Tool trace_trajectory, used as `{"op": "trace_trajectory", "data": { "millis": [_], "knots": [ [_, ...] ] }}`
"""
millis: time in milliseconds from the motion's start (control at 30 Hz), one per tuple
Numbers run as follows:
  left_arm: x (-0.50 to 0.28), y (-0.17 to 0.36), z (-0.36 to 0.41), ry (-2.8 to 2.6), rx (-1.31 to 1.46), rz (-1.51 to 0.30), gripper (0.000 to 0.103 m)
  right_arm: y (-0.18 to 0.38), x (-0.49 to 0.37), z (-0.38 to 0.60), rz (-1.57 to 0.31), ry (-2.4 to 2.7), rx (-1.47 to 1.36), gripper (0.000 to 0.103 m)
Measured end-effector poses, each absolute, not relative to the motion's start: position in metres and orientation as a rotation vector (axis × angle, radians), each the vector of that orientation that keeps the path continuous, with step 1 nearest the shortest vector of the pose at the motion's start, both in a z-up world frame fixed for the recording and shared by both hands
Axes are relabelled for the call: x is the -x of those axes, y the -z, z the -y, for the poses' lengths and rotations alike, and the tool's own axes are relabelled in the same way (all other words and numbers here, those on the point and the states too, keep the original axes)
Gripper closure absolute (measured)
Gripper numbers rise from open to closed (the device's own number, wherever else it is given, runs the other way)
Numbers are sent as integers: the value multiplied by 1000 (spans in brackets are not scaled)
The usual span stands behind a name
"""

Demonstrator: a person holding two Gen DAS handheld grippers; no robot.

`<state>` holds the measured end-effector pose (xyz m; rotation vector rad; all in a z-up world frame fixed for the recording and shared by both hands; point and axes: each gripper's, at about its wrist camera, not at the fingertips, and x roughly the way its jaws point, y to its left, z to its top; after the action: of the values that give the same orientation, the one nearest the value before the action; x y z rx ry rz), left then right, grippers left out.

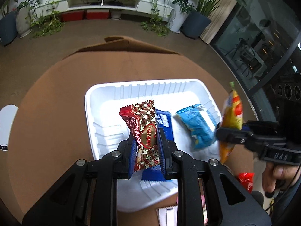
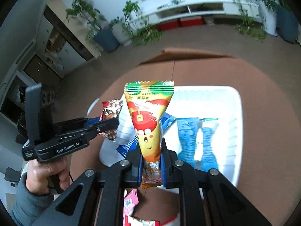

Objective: Organize snacks
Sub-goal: 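Carry both packets into the white tray and release them beside the others, then lift both tools away from the tray toward the remaining snacks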

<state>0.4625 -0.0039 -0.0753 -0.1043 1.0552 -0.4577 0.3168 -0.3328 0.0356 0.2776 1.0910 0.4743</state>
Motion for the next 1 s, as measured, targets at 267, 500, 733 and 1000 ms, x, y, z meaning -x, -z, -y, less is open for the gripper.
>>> {"op": "trace_trajectory", "data": {
  "millis": [267,500,733,1000],
  "knots": [
    [-472,107,23,444,61,-1082,84,4,-340,317,-1176,-419,-262,87],
    [-475,131,31,440,31,-1115,84,20,-350,312,-1195,-387,-259,87],
    [-480,144,33,437,43,-1125,83,27,-351,311,-1193,-374,-256,85],
    [-474,135,28,417,59,-1099,53,22,-344,317,-1167,-367,-264,75]
  ]
}}
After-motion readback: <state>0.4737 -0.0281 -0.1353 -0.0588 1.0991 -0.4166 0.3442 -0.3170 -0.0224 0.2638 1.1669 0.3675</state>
